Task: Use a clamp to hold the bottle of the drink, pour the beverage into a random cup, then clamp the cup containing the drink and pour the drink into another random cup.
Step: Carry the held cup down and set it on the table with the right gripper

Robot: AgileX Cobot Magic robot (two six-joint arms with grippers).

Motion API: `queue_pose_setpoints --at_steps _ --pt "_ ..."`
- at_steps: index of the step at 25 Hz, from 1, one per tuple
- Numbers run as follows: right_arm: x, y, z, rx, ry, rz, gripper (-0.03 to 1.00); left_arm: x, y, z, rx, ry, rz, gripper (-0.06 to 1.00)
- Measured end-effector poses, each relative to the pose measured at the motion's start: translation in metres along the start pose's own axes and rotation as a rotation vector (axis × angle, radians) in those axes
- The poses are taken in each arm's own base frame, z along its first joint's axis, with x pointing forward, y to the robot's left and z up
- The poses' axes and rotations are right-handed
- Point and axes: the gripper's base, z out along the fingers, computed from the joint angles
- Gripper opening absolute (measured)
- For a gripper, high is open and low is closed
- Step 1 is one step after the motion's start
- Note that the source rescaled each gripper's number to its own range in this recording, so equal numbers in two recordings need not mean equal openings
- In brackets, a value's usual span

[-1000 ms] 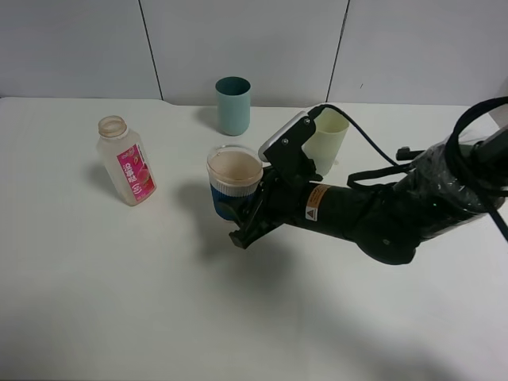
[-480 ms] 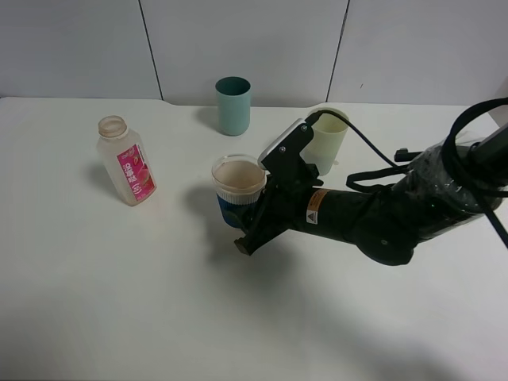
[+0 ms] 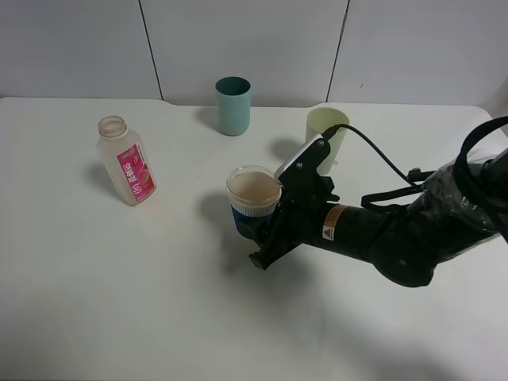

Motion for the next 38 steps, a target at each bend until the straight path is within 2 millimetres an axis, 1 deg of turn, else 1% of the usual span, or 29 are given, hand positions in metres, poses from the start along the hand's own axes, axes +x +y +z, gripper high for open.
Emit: queue_pose_setpoints --at_steps 10,18,25,38 --pt "0.0 0.0 0.0 0.0 -0.003 -0.016 0.0 0.0 0.0 0.0 0.0 0.0 0.0 1.0" --pt "0.004 -0.001 0.0 0.014 0.036 -0.003 0.0 0.0 0.0 0.0 0.0 0.0 0.0 1.0" --pt "0.01 0.001 0.006 0.011 0.002 -0.025 0.0 0.0 0.0 0.0 0.0 0.0 0.0 1.0" --pt "0.011 0.001 0.007 0.007 -0.008 -0.027 0.0 0.0 0.0 0.0 0.0 0.0 0.0 1.0"
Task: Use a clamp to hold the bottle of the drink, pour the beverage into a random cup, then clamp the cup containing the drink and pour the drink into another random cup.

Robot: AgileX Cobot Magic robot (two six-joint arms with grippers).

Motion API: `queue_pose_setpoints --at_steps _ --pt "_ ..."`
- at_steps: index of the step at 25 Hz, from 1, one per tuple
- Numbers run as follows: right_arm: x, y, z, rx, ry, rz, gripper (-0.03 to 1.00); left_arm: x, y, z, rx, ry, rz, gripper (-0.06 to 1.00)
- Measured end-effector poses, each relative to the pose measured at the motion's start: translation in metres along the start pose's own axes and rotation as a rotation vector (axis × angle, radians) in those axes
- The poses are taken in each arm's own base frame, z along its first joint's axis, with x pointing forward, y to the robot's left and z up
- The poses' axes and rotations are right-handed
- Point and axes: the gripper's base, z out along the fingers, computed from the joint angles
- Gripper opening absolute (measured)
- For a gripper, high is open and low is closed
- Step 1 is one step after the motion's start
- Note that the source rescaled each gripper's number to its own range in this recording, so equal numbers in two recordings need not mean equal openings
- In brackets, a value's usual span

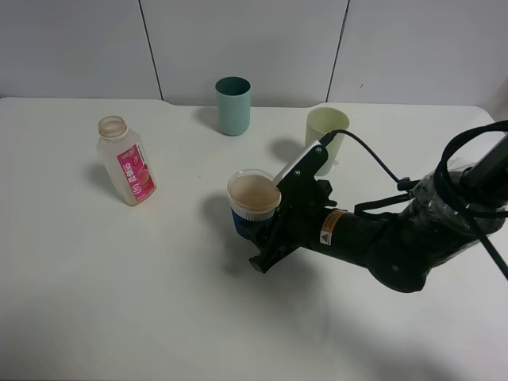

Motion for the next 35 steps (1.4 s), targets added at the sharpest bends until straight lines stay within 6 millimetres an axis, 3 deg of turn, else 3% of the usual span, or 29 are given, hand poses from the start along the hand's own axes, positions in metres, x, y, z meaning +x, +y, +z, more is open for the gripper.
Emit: queue_pose_setpoints --at_steps 5,6,9,10,13,19,28,31,35 --pt "-0.001 0.001 0.0 -0.009 -0.008 -0.005 0.01 0.0 0.0 0.0 0.0 0.0 0.0 1.0" --pt "-0.001 0.001 0.0 -0.011 -0.009 -0.005 0.11 0.0 0.0 0.0 0.0 0.0 0.0 1.0" --pt "-0.005 0.0 -0.001 -0.005 -0.021 -0.004 0.61 0.0 0.0 0.0 0.0 0.0 0.0 1.0" --pt "-0.006 -0.001 -0.002 0.002 -0.026 0.001 0.73 0.0 0.0 0.0 0.0 0.0 0.0 1.0" --pt "-0.009 -0.003 -0.004 0.017 -0.021 0.016 0.87 0.0 0.0 0.0 0.0 0.0 0.0 1.0" --pt "-0.024 -0.006 -0.015 0.018 -0.008 0.052 0.9 0.0 0.0 0.0 0.0 0.0 0.0 1.0" --pt "-0.078 -0.023 -0.059 0.111 -0.122 0.087 0.91 0.0 0.0 0.0 0.0 0.0 0.0 1.0" --pt "-0.091 -0.037 -0.078 0.153 -0.146 0.102 0.91 0.0 0.0 0.0 0.0 0.0 0.0 1.0" --pt "-0.094 -0.067 -0.102 0.233 -0.125 0.121 0.91 0.0 0.0 0.0 0.0 0.0 0.0 1.0"
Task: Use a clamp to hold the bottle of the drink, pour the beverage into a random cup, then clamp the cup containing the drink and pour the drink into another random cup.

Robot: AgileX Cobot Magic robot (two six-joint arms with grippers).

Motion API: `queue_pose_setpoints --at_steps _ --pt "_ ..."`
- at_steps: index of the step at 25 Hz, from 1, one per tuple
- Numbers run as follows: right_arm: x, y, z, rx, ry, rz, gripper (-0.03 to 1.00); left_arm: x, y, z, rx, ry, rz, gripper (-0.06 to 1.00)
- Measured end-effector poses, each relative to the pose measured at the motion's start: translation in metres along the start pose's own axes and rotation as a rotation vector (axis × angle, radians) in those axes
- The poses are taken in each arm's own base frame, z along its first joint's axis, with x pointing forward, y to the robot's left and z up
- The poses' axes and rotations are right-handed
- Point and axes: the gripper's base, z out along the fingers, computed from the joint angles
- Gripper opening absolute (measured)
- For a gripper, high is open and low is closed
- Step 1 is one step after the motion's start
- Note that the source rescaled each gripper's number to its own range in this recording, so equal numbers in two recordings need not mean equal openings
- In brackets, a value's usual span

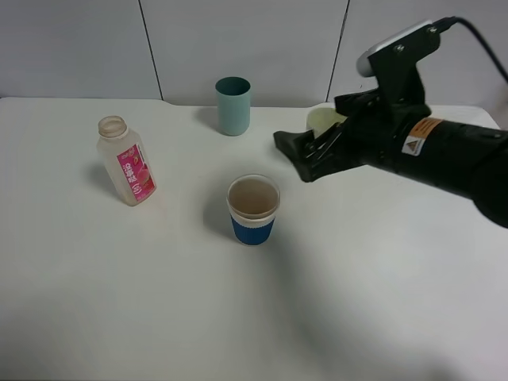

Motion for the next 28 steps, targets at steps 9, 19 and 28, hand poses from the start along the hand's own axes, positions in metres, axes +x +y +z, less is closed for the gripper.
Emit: queue_pose_setpoints --at_steps 9,19,28 --pt "-0.007 -0.076 -0.048 0.292 0.021 0.115 0.91 0.0 0.0 0.0 0.0 0.0 0.0 1.0" --pt "-0.053 -0.094 -0.135 0.508 0.032 0.112 0.91 0.0 0.0 0.0 0.0 0.0 0.0 1.0" --pt "-0.079 -0.068 -0.215 0.599 -0.026 0.073 0.91 0.0 0.0 0.0 0.0 0.0 0.0 1.0"
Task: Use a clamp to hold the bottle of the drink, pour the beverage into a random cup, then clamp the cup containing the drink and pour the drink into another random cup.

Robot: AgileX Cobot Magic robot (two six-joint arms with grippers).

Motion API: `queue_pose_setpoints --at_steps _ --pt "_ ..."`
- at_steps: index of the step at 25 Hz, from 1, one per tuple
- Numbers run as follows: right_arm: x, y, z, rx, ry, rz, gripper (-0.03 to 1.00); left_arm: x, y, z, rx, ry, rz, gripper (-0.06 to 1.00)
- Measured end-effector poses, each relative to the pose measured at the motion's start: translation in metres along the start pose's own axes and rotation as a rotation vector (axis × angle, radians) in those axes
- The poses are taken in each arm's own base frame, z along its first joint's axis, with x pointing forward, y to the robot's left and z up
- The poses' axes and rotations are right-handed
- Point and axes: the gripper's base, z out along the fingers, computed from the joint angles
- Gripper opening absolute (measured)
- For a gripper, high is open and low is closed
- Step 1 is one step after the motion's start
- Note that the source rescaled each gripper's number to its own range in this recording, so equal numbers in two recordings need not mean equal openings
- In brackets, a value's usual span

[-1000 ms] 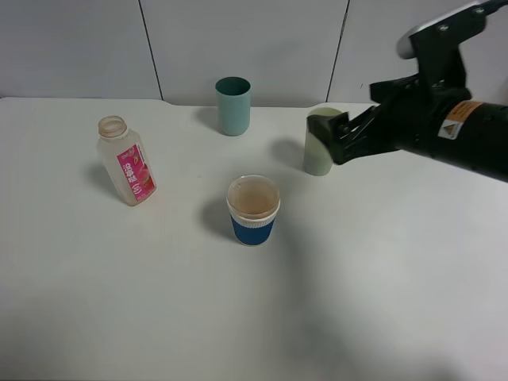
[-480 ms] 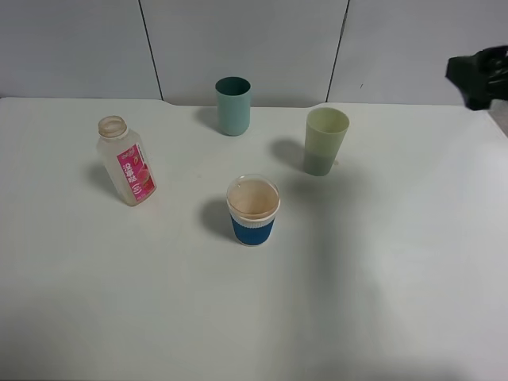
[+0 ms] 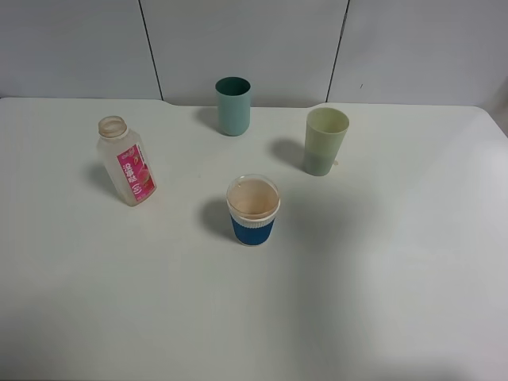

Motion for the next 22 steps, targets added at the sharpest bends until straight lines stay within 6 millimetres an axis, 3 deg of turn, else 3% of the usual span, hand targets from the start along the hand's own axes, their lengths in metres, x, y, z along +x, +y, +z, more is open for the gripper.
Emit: queue_pose_setpoints --at_steps 11,22 --pt "0.03 -0.003 -0.086 0.013 0.0 0.086 0.91 0.0 0.0 0.0 0.0 0.0 0.0 1.0" --pt "0.064 0.008 -0.123 -0.079 0.114 0.165 0.91 0.0 0.0 0.0 0.0 0.0 0.0 1.0"
